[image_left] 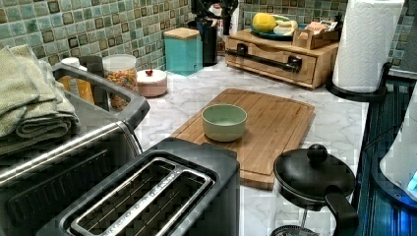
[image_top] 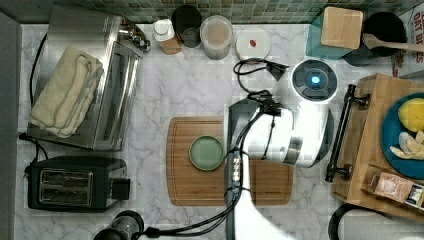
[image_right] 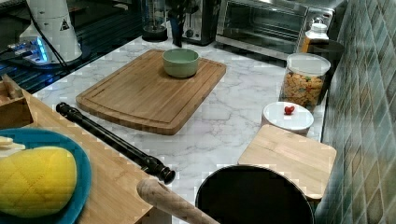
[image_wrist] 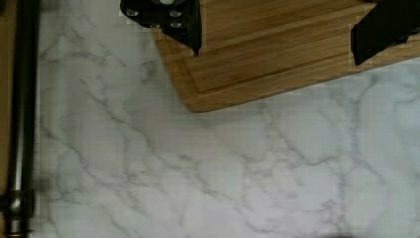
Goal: Open the drawer.
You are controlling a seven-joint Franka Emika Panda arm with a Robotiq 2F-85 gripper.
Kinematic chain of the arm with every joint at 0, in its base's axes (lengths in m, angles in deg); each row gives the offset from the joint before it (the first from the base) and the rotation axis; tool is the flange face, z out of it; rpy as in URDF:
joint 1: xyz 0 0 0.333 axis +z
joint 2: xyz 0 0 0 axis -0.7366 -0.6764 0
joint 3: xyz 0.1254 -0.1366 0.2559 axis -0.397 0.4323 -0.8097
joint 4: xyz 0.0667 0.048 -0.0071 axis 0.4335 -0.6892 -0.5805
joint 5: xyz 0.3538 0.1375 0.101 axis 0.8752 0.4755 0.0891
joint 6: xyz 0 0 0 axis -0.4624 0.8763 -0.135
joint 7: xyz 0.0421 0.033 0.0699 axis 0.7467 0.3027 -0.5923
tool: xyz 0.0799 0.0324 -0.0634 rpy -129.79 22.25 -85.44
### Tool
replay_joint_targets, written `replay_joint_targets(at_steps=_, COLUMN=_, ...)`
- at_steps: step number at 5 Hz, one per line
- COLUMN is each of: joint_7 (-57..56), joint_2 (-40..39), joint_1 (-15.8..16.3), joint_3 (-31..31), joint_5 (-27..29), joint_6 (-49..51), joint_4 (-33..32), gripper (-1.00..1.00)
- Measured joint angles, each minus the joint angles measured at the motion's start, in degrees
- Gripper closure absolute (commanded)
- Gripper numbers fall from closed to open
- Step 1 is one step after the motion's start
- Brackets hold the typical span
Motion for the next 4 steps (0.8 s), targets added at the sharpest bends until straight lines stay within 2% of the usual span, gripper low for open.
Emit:
replay_joint_targets(at_steps=2, joint_7=-3.3, joint_2=-1.97, joint_1=-4.85, joint_3=0.97, joint_5=-0.2, joint_6=-6.38, joint_4=-0.39, gripper=-1.0)
replay_joint_targets(at_steps=4, joint_7=-13.93, joint_2=-3.62, joint_1=-7.71, joint_3=3.76, joint_5=-0.24, joint_6=-13.04, joint_4=-0.17, gripper=-1.0)
